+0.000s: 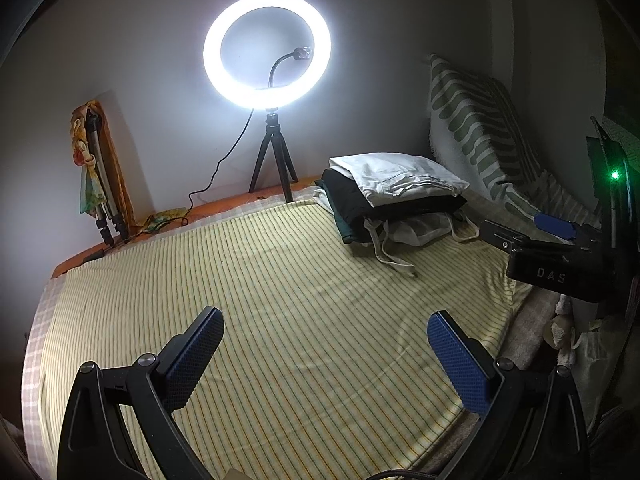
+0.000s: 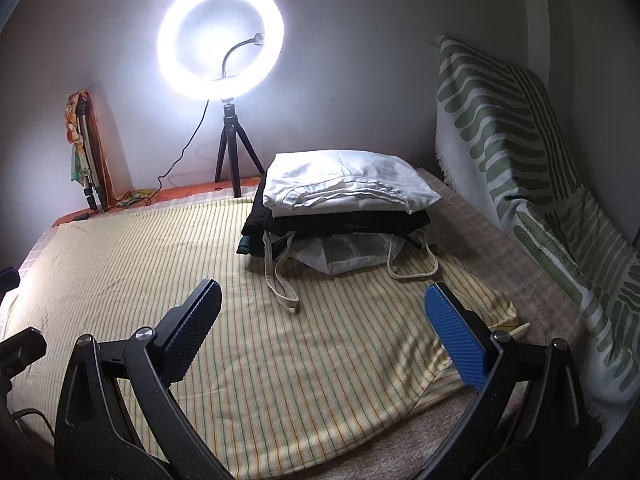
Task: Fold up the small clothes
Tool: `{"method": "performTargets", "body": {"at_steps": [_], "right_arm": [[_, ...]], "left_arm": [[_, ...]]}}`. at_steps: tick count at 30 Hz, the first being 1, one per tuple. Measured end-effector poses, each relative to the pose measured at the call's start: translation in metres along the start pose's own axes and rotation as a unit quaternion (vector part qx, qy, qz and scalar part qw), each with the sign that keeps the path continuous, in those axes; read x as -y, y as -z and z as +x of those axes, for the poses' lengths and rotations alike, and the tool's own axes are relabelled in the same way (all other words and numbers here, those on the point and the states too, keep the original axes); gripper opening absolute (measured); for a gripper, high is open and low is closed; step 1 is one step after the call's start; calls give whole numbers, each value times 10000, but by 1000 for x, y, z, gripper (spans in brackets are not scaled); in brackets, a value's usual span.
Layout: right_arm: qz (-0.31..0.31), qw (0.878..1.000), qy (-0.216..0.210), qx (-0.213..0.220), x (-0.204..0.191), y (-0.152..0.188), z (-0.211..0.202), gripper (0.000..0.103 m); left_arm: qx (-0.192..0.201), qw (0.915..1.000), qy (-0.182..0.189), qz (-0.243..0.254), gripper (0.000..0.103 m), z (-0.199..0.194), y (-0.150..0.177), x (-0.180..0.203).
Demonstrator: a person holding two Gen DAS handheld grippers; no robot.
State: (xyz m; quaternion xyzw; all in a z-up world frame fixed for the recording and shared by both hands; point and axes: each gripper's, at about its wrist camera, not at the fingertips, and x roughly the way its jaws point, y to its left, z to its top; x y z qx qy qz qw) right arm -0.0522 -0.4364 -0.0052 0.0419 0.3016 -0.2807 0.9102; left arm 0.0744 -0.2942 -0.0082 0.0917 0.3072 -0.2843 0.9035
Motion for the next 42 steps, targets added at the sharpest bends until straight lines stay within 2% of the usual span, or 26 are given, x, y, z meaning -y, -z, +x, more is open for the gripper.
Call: {"method": "performTargets", "body": {"at_steps": [42], "right_arm": [[241,9996,-87,-104,3,5,-4,103]], "left_arm": [[10,10000,38,26,103,-2,0,5]]}}
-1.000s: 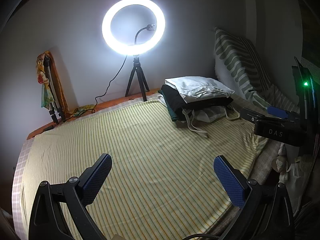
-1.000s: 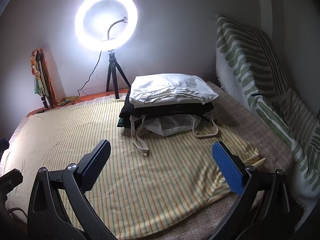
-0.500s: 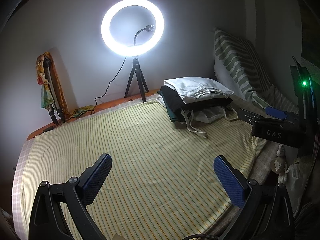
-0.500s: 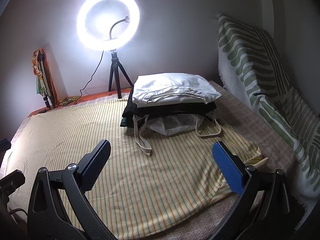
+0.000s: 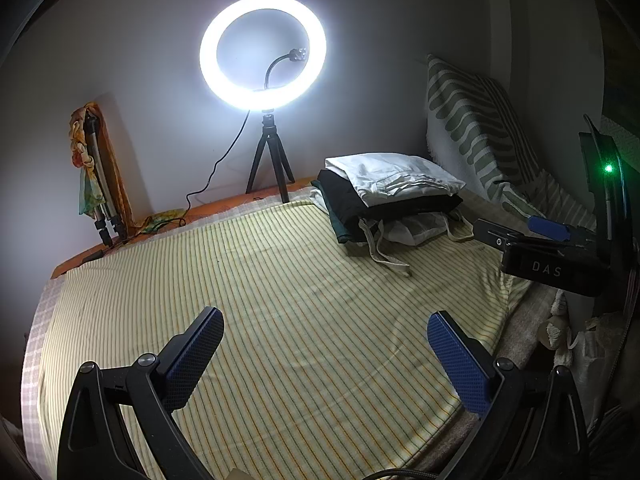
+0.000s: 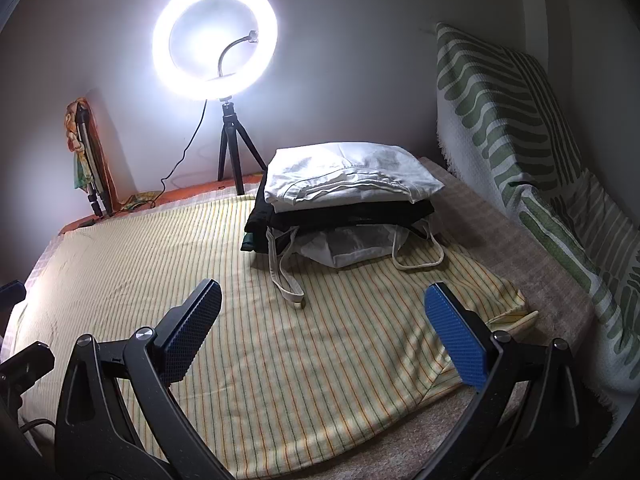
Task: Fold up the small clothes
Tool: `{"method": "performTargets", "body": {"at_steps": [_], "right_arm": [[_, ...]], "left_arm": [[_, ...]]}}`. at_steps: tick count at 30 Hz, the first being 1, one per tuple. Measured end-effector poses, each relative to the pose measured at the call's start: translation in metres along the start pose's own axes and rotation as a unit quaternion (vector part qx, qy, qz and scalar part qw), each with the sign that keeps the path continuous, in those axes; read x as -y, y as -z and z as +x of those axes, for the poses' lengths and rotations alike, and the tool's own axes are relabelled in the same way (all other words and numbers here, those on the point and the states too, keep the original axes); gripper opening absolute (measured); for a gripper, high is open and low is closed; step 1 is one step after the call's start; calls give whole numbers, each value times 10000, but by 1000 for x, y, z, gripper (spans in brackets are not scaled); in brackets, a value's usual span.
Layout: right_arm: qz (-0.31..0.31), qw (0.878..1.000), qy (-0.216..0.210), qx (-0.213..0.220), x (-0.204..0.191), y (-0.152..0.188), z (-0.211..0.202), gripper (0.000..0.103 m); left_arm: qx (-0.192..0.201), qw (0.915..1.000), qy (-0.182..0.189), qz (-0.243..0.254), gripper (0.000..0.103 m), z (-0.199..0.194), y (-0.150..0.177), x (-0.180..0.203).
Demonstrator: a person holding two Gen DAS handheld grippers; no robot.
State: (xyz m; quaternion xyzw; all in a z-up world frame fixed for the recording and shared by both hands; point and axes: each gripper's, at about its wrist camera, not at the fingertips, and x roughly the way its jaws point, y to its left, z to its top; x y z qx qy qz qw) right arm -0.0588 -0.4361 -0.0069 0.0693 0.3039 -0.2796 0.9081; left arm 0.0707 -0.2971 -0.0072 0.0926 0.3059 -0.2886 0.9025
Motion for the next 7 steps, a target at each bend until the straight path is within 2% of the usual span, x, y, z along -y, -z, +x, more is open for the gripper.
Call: {"method": "performTargets", "body": {"at_steps": [7], "right_arm": [[43,10000,9,-27,6,1,0,103]], "left_arm": [[8,10000,69,3,103,2,0,1]]}}
